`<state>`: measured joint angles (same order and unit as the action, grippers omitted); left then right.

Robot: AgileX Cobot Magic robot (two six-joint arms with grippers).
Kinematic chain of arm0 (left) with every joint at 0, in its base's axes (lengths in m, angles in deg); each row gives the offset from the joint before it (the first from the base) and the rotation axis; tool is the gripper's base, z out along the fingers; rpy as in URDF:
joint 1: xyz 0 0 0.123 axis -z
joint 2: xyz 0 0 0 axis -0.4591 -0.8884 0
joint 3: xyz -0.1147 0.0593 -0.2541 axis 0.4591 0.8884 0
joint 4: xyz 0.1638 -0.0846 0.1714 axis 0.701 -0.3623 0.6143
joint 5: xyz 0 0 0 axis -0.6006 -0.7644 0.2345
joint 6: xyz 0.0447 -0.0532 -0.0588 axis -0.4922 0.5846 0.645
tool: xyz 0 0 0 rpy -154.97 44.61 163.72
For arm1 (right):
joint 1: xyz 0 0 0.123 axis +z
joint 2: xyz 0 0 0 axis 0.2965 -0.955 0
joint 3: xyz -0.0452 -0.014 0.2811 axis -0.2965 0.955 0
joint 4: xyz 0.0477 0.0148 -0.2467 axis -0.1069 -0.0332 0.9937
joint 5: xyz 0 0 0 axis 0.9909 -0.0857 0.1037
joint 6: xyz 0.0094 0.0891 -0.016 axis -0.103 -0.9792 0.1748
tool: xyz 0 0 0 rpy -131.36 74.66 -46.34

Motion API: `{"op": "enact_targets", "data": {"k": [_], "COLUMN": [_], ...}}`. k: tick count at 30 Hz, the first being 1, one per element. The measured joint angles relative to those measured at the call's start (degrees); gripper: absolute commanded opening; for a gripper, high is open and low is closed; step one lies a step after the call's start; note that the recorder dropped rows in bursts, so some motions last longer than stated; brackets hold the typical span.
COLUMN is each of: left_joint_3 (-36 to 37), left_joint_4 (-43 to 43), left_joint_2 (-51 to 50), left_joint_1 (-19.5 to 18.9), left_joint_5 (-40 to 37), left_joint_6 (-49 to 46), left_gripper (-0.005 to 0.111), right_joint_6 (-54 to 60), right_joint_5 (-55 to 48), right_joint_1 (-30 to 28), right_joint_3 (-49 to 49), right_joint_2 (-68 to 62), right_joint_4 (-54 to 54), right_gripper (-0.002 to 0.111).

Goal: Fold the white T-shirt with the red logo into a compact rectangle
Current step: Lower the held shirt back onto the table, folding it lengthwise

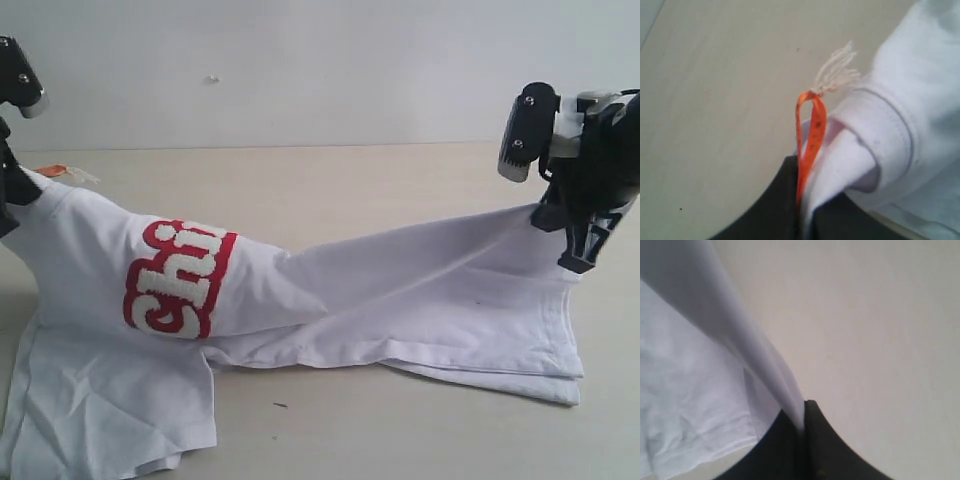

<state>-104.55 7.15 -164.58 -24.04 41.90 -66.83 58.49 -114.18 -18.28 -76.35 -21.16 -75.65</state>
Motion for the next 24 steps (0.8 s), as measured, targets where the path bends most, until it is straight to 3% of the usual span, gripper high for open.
{"op": "enact_targets", "data": {"k": [12,24], "left_joint_3": [0.0,0.0], "left_joint_4": [-0.34,-1.9], "left_joint_2": [-9.52,-17.78], "left_joint_1": [0.0,-0.38], "left_joint_5": [17.13,26.46], "left_joint_6": [3.42,6.01], "left_gripper": [0.0,0.0], "right_joint_6": [-3.09,-8.32], "right_joint_5": [14.55,24.46], "right_joint_1": [0.0,0.0], "right_joint_3": [0.0,0.0], "right_joint_2": [-9.23,-13.98], "right_joint_4": [0.13,0.13], "right_gripper": [0.0,0.0]}}
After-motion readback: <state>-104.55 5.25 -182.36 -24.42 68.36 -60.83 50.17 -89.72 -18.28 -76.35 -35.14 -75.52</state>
